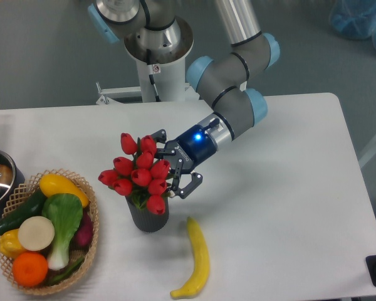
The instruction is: Insert the flowers into the vase
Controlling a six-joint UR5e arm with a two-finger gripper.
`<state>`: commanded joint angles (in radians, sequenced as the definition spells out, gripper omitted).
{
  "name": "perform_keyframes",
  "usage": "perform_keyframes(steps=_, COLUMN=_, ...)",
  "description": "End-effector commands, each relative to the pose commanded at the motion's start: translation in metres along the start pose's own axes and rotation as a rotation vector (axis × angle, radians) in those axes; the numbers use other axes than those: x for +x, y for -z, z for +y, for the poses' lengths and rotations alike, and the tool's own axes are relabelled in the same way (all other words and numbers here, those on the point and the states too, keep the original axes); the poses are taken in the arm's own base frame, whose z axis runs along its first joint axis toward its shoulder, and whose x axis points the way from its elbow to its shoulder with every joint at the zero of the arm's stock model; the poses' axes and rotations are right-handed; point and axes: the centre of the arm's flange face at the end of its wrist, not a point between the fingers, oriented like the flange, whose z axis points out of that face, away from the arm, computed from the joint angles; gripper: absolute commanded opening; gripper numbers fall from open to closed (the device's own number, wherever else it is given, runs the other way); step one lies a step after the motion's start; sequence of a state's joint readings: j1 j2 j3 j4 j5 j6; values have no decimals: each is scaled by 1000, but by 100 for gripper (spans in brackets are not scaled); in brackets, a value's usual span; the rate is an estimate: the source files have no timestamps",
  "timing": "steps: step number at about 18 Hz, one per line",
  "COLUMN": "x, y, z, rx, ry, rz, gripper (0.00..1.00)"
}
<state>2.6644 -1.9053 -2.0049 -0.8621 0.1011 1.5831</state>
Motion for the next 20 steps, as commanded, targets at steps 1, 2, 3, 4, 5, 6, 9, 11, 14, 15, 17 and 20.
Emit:
perform_keyframes(steps=1, x=0, y=3, z=-1, rx=-32, ry=-7, rz=-5, gripper=100)
perform_keyframes(steps=2, x=1, y=4, z=-1, rx=-70, ry=-14, rz=-8, gripper=100)
perform_keyframes(steps=3, x=2, y=6, z=-3, rx=-108, ry=-23, rz=-11, gripper=100)
perform_keyframes(steps=4, x=2, y=9, z=-6, rx=-139, ry=-34, rz=-16, gripper=100)
perform_keyframes(steps=5, x=1, y=12, z=-11, rx=-165, ry=-50, rz=-24, gripper=100)
perform_keyframes(steps=6, x=1, y=15, z=-16, rx=-196, ry=-64, rz=-31, gripper=100)
perform_keyframes(steps=9, x=2, y=22, z=-24, rx=-270, ry=-88, rz=-48, gripper=100)
perform_keyframes(steps=11, x=2, y=27, z=-30, rx=-318, ry=-108, rz=-59, gripper=100)
perform_keyframes(steps=14, x=-1, y=43, z=-50, rx=-435, ry=-152, rz=-99, gripper=100)
perform_keyframes(steps=15, x=-3, y=50, z=-57, rx=-456, ry=-164, rz=-116, gripper=100)
perform_keyframes(steps=17, x=-5, y=70, z=-79, rx=-534, ry=-175, rz=-178, gripper=100)
perform_keyframes(steps=20, x=-9, y=101, z=-109, rx=-697, ry=-224, rz=-270, gripper=100)
